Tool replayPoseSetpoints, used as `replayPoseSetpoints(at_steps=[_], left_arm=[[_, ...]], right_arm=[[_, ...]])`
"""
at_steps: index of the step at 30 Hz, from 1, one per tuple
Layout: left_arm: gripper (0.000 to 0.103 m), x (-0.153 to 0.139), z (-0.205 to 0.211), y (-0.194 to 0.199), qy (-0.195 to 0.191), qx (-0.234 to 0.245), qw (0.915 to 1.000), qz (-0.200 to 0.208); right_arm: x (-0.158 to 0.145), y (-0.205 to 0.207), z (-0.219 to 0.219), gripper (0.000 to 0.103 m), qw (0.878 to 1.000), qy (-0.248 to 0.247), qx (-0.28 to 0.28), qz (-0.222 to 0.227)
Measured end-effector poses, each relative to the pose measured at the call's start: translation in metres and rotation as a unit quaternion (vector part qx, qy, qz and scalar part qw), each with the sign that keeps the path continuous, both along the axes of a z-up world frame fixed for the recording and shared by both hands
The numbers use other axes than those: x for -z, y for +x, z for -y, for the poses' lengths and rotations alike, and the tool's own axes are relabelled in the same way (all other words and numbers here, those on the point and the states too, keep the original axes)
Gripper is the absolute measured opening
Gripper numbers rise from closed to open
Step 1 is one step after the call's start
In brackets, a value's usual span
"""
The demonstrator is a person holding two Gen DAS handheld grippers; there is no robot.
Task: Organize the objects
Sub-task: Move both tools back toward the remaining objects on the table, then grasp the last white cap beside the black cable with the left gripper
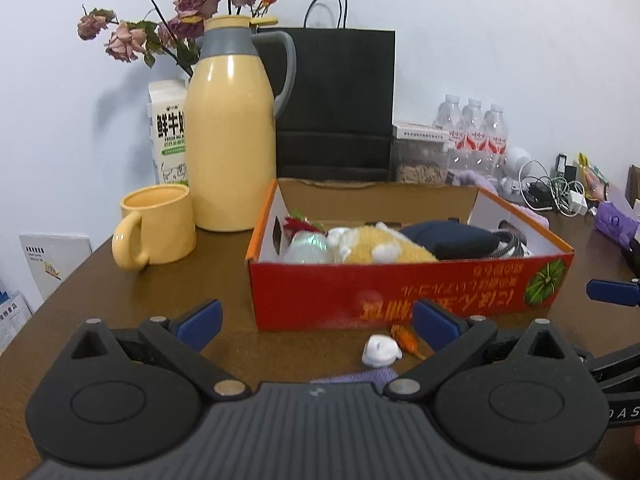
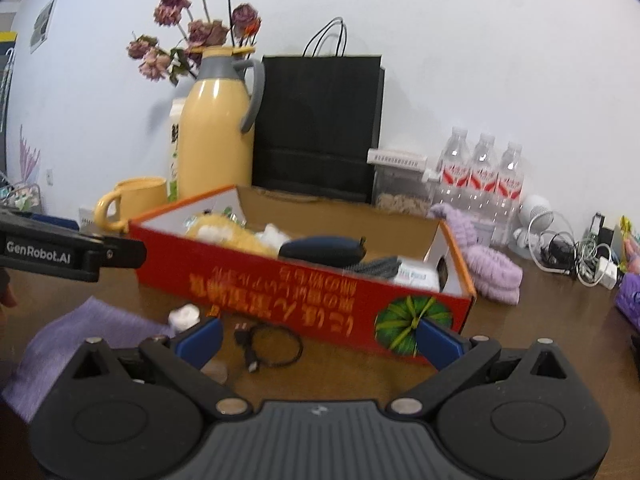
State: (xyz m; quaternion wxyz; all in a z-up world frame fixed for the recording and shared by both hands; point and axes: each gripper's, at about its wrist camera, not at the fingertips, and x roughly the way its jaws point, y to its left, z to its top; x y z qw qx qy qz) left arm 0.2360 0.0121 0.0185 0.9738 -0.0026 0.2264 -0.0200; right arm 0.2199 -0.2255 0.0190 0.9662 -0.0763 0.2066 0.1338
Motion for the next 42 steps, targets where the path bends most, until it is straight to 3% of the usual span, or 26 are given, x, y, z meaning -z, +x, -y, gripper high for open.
replayPoseSetpoints(at_steps=[6,8,13,19,25,30,42], left_arm=[[0.103,0.007,-0.008,0.001,-0.008,-0.007,0.9998,-0.019],[0.103,0.008,-0.011,0.004,-0.013,-0.016,0.9995,-0.025],[0.103,0.008,-0.015,0.004,-0.023,-0.026,0.9990,-0.029],[0.103,0.010,-0.014,0.004,-0.018,-0.026,0.9988,-0.036],[0.103,0.011,-0.013,0.004,-0.018,-0.026,0.9988,-0.038],[0.103,0.012,-0.014,0.005,-0.017,-0.028,0.9986,-0.041],[0.103,0.014,-0.013,0.012,-0.026,-0.025,0.9984,-0.043]], right_arm=[[0.007,-0.001,-0.008,0.103,0.999,-0.004,-0.019,-0.027],[0.009,-0.002,-0.013,0.098,0.999,-0.004,-0.035,-0.034],[0.014,0.003,-0.031,0.061,0.995,0.000,-0.065,-0.070],[0.021,0.017,-0.046,0.034,0.990,0.014,-0.073,-0.118],[0.021,0.021,-0.049,0.003,0.991,0.015,-0.065,-0.116],[0.019,0.017,-0.048,0.001,0.992,0.023,-0.069,-0.104],[-0.002,-0.002,-0.025,0.001,0.999,0.047,-0.027,0.002]])
